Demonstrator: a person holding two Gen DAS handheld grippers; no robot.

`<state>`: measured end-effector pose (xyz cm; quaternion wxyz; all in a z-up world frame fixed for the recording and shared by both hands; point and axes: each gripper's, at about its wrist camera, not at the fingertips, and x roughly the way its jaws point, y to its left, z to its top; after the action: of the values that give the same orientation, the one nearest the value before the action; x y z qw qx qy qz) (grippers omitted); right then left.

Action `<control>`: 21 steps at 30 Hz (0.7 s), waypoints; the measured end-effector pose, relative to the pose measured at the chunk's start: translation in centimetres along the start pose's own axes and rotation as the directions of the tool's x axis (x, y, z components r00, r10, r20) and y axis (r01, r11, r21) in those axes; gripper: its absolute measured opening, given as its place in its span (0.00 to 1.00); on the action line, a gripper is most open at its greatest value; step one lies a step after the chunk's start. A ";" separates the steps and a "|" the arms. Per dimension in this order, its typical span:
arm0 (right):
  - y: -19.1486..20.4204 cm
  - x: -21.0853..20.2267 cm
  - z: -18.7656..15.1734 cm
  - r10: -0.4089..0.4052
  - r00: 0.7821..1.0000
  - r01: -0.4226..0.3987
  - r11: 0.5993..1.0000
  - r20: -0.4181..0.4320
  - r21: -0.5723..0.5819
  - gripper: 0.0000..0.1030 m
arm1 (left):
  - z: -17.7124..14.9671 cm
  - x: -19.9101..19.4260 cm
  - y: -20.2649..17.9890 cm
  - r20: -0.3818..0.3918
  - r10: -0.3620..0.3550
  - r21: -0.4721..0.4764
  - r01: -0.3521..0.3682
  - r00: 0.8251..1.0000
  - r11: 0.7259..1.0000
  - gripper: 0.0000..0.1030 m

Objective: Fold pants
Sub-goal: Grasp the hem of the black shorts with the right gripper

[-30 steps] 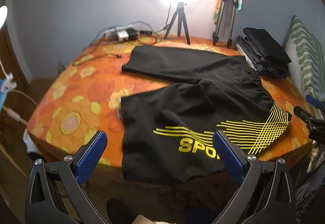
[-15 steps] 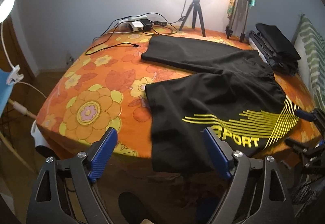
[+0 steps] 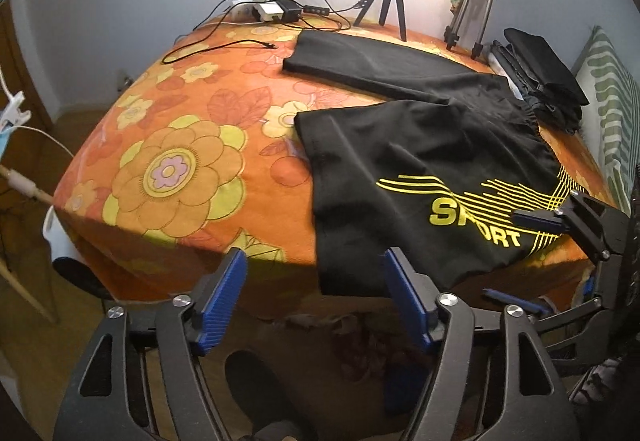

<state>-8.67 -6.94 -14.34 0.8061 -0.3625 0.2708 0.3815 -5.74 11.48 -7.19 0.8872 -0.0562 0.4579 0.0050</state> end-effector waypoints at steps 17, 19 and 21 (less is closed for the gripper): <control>-0.9 3.2 2.5 0.136 0.988 -0.136 0.991 -0.066 0.008 0.10 | -0.2 0.0 -0.8 -0.008 -0.030 0.198 0.031 1.000 0.980 0.54; -2.3 2.8 2.9 0.179 0.983 -0.175 0.982 -0.047 0.074 0.09 | -0.1 -0.2 -1.6 0.001 -0.041 0.252 0.039 0.999 0.967 0.54; -3.9 2.5 3.3 0.209 0.978 -0.204 0.968 -0.023 0.144 0.08 | -0.2 -0.2 -2.6 0.011 -0.046 0.305 0.040 0.999 0.951 0.54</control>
<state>-3.56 -5.00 -12.72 0.7804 -0.2817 0.3483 0.4362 -5.87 8.94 -6.87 0.8893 0.0714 0.4437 -0.0846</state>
